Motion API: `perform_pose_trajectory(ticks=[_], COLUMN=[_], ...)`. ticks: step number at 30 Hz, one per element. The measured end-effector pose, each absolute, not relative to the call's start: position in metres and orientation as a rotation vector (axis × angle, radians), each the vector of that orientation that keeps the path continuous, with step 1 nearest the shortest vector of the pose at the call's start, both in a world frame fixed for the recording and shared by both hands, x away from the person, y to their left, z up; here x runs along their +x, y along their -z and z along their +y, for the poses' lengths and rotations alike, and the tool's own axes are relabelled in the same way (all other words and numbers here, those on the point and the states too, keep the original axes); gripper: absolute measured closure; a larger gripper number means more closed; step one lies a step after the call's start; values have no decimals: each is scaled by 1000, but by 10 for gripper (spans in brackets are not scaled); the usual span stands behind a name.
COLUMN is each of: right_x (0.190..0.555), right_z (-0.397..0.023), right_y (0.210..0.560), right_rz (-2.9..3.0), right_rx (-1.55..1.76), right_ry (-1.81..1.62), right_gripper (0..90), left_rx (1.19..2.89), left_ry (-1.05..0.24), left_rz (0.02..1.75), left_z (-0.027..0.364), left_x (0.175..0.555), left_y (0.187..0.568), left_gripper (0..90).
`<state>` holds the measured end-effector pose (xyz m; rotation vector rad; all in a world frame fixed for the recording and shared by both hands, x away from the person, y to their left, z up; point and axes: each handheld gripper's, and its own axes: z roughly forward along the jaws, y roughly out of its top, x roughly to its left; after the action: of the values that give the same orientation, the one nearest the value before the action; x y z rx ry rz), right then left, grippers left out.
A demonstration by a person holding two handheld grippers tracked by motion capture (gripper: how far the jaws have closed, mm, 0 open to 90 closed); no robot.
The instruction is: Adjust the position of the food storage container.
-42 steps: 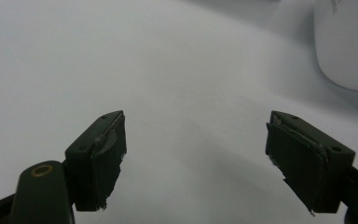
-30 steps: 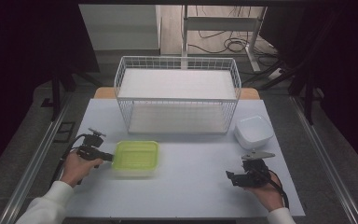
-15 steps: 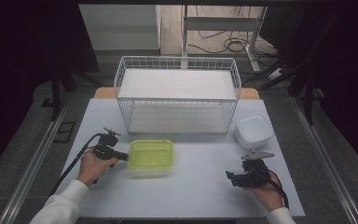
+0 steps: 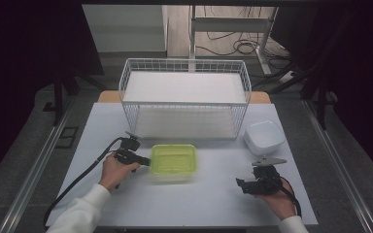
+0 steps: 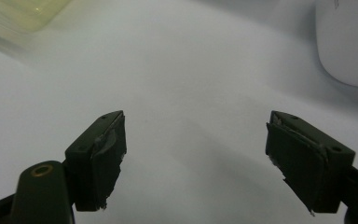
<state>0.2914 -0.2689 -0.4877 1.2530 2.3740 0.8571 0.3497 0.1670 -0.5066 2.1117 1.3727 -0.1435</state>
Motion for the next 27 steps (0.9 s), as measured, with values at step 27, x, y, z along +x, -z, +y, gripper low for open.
perform_pose_trajectory(ticks=[27], right_x=[293], right_z=[-271], right_y=[485], right_rz=[2364], right_rx=[1265], right_ry=[-886], right_gripper=[200], left_rx=[1994], left_ry=[-96], left_rz=[1317], left_z=[183], left_x=[309], left_y=[470], left_gripper=[563])
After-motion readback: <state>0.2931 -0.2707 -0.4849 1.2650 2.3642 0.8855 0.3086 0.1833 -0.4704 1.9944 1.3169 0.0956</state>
